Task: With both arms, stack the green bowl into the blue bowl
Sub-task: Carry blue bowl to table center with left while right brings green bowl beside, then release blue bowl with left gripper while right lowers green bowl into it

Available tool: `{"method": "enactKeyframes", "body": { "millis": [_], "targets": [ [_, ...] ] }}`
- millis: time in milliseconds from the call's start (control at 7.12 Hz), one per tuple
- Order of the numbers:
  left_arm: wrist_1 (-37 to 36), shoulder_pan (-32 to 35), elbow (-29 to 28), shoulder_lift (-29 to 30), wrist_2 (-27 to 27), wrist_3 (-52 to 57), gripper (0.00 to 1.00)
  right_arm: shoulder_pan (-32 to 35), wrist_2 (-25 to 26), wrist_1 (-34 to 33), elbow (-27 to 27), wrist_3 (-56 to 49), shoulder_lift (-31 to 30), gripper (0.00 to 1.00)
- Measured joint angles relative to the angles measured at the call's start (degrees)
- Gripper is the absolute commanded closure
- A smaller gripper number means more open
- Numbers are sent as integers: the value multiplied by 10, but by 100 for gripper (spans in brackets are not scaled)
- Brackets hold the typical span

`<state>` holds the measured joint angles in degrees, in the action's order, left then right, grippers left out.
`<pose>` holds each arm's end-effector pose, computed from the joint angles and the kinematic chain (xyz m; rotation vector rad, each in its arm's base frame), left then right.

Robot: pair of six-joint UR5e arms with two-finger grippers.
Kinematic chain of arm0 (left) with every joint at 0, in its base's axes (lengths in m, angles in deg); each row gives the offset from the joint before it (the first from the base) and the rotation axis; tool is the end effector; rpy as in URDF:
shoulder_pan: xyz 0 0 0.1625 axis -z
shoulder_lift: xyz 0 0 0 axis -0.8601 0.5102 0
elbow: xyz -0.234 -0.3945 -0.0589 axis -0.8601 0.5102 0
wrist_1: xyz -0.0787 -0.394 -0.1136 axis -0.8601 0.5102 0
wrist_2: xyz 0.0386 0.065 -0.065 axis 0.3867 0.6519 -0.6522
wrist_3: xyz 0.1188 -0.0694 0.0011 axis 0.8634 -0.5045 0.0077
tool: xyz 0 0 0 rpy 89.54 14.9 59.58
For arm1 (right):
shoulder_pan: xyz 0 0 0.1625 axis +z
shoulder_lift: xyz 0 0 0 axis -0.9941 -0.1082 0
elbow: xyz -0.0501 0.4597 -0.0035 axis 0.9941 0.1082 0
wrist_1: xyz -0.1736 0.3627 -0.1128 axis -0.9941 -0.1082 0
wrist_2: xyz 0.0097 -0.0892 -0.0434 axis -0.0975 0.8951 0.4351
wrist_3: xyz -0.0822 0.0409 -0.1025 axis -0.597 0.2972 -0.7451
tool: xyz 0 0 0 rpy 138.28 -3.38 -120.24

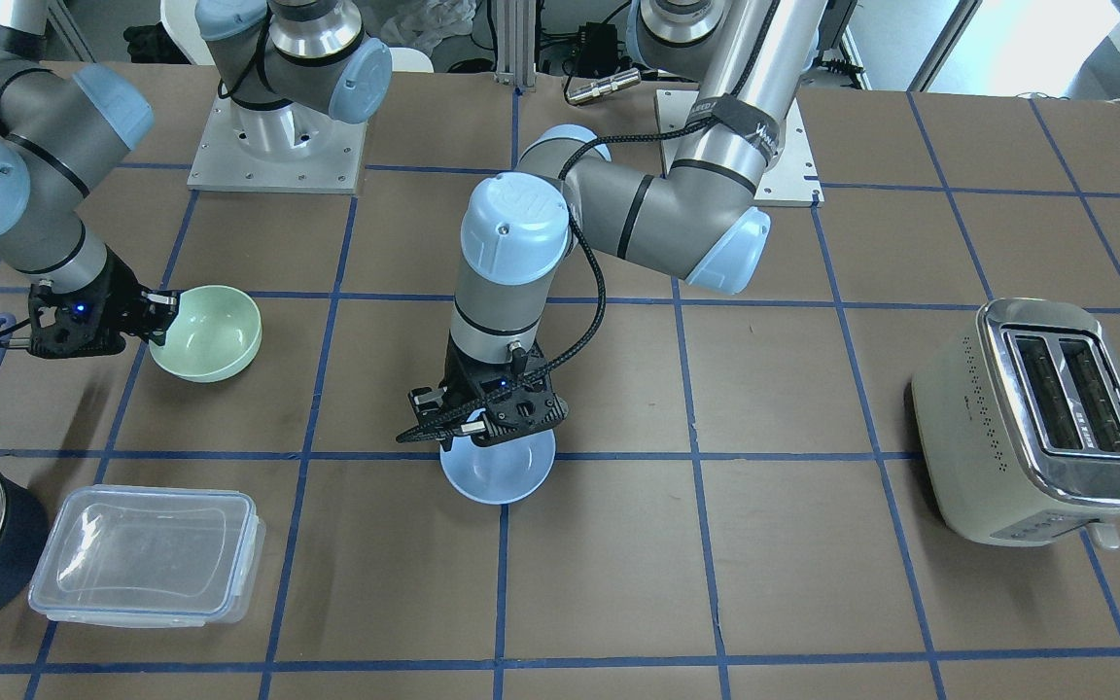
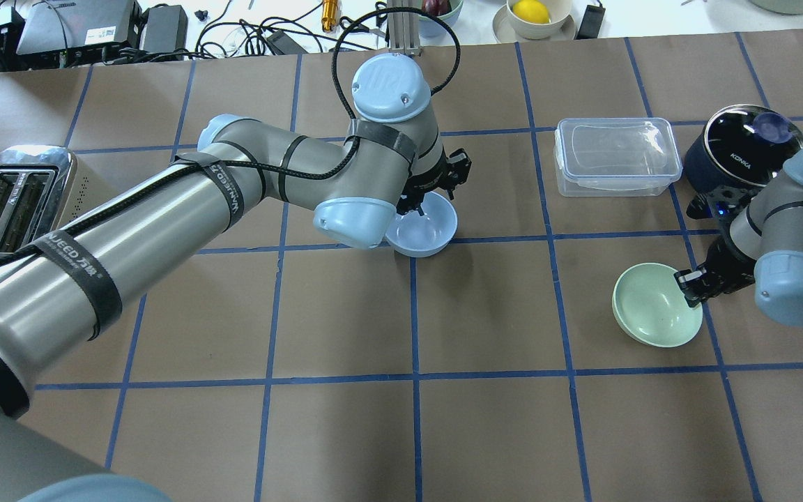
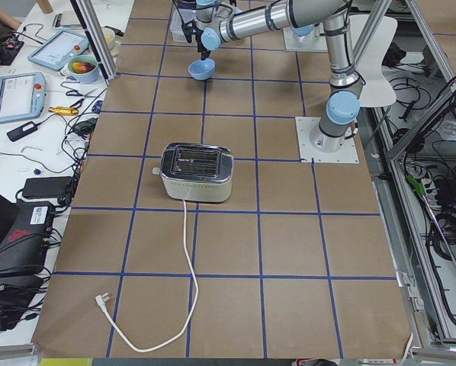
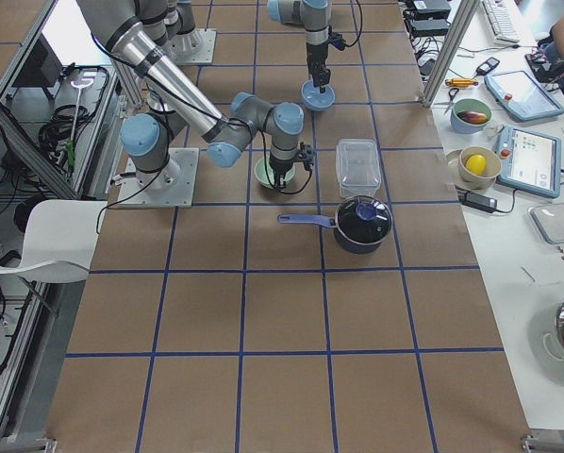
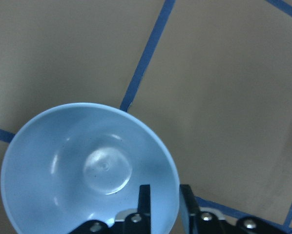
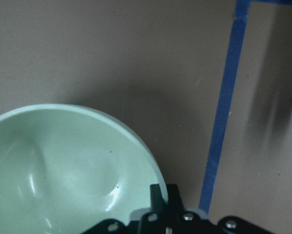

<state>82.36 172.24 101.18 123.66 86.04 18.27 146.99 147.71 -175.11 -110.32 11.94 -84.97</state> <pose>-0.3978 -0.5704 0.2770 0.5763 -2.8944 0.1916 -0.0776 -0.4395 0.2137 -0.1512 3.1253 0.1309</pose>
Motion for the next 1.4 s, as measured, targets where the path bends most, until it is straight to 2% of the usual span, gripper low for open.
{"method": "enactKeyframes", "body": {
  "millis": [140, 421, 842, 1123, 1404],
  "targets": [
    [23, -9, -2, -30, 13, 37, 3, 2, -8, 5, 18, 10, -1, 100],
    [135, -67, -9, -120, 24, 181, 0, 24, -49, 39, 64, 75, -1, 100],
    [274, -192, -10, -236, 23, 417, 0, 144, -69, 62, 133, 240, 23, 100],
    [309, -230, -5, -269, 25, 487, 0, 231, -88, 71, 174, 368, 36, 100],
    [314, -238, -6, -276, 26, 499, 0, 307, -104, 72, 211, 474, 57, 100]
  ]
}}
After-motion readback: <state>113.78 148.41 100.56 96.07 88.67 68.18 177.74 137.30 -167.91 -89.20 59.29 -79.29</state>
